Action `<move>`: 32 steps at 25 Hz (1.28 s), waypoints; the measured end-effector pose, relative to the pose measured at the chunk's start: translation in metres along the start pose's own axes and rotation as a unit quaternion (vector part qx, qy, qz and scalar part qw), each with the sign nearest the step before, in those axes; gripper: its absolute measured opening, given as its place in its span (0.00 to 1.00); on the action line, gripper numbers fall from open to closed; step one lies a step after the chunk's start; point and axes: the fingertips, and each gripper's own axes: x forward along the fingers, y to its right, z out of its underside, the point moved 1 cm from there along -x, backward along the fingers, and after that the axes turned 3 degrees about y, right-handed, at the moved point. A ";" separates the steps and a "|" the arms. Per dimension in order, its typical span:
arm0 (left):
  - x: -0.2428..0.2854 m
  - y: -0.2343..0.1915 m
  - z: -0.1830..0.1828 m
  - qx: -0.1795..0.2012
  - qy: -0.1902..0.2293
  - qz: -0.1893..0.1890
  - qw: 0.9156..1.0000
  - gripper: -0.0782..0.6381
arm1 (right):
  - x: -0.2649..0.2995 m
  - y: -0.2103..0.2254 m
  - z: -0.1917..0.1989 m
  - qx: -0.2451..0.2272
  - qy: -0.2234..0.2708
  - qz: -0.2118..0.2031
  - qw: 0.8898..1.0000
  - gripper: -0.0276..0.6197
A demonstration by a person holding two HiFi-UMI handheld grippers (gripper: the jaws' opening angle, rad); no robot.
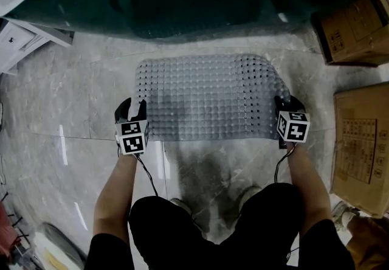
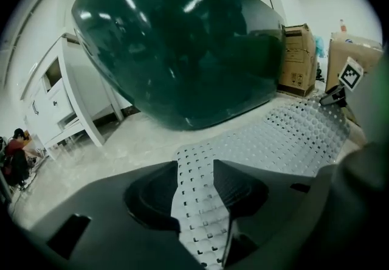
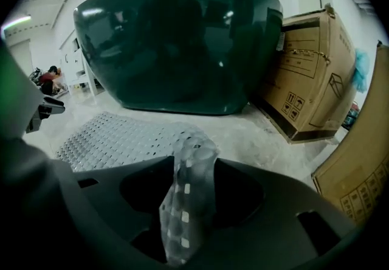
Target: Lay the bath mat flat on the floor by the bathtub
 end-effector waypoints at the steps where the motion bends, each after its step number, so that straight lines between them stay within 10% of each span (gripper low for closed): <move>1: 0.000 0.003 -0.002 0.007 0.004 0.004 1.000 0.39 | 0.000 0.002 0.001 -0.006 0.000 0.007 1.000 0.36; 9: 0.000 0.033 -0.027 0.056 0.047 0.040 0.996 0.37 | -0.008 0.016 -0.020 -0.035 0.052 0.057 0.996 0.41; 12: -0.002 0.044 -0.034 0.073 0.060 0.055 0.994 0.36 | -0.012 0.006 -0.030 -0.029 0.067 0.034 0.997 0.35; 15: -0.008 0.054 -0.040 0.085 0.068 0.074 0.991 0.34 | -0.019 -0.012 -0.039 -0.033 0.077 -0.004 0.996 0.08; 24: -0.014 0.077 -0.047 0.112 0.089 0.125 0.982 0.13 | -0.020 -0.052 -0.061 -0.048 0.108 -0.087 0.989 0.07; 32: -0.038 0.108 -0.068 0.149 0.140 0.231 0.951 0.13 | -0.044 -0.084 -0.092 -0.100 0.146 -0.143 0.974 0.07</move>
